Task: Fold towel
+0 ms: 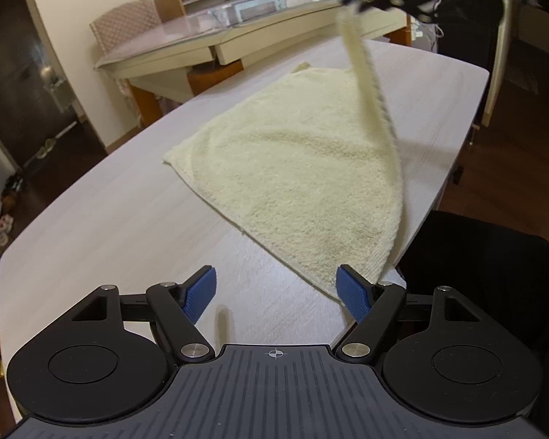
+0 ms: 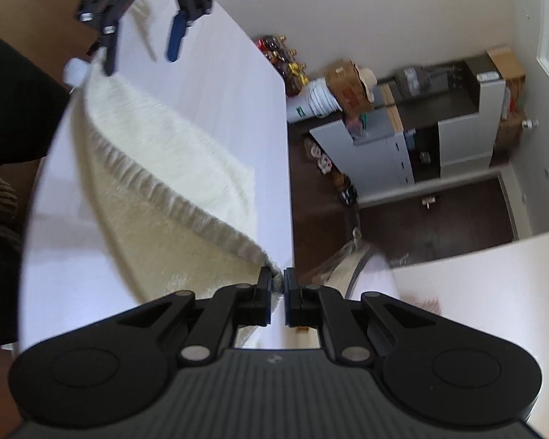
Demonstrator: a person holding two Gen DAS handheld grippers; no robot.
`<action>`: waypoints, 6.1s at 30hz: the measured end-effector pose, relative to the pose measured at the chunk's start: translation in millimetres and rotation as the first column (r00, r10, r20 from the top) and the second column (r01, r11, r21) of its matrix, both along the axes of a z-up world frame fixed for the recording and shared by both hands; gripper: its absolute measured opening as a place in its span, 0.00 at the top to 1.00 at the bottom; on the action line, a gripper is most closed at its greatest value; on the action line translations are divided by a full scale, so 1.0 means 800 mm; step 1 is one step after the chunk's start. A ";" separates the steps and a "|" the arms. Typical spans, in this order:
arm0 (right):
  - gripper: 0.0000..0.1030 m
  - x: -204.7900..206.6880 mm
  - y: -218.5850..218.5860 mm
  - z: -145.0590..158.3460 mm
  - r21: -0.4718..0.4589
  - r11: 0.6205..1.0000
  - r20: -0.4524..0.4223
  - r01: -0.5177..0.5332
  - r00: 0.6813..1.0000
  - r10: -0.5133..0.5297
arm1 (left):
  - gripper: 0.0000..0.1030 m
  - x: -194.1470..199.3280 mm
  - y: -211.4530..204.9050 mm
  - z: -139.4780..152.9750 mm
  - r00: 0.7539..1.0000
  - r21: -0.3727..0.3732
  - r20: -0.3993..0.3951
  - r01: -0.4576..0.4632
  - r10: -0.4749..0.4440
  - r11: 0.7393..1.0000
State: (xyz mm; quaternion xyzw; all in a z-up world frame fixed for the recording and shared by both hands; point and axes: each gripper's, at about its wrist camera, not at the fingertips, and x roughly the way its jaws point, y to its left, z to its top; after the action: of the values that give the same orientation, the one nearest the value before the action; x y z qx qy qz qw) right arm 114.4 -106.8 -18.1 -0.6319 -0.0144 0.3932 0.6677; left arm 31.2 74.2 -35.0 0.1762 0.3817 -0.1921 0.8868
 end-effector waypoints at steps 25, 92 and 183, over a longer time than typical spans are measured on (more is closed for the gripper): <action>0.93 0.132 0.215 -0.070 -0.195 0.969 -0.167 -0.152 0.979 0.120 | 0.23 -0.022 0.004 -0.012 0.994 -0.021 0.072 -0.076 0.077 0.997; 0.46 -0.036 0.085 -0.035 0.233 0.838 -0.877 0.494 0.479 -0.038 | 0.13 -0.090 0.050 0.022 0.956 -0.060 0.215 -0.193 0.202 0.979; 0.92 0.224 -0.169 -0.068 0.169 0.475 -0.937 0.864 -0.009 0.350 | 0.10 0.134 0.073 0.014 0.997 -0.062 0.071 -0.025 0.030 0.998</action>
State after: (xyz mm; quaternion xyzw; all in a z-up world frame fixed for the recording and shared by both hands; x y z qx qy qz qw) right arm 293.2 -242.3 -72.6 0.2222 0.4115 0.4685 0.7495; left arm 138.7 132.3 -23.7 0.1504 0.3458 -0.1850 0.9075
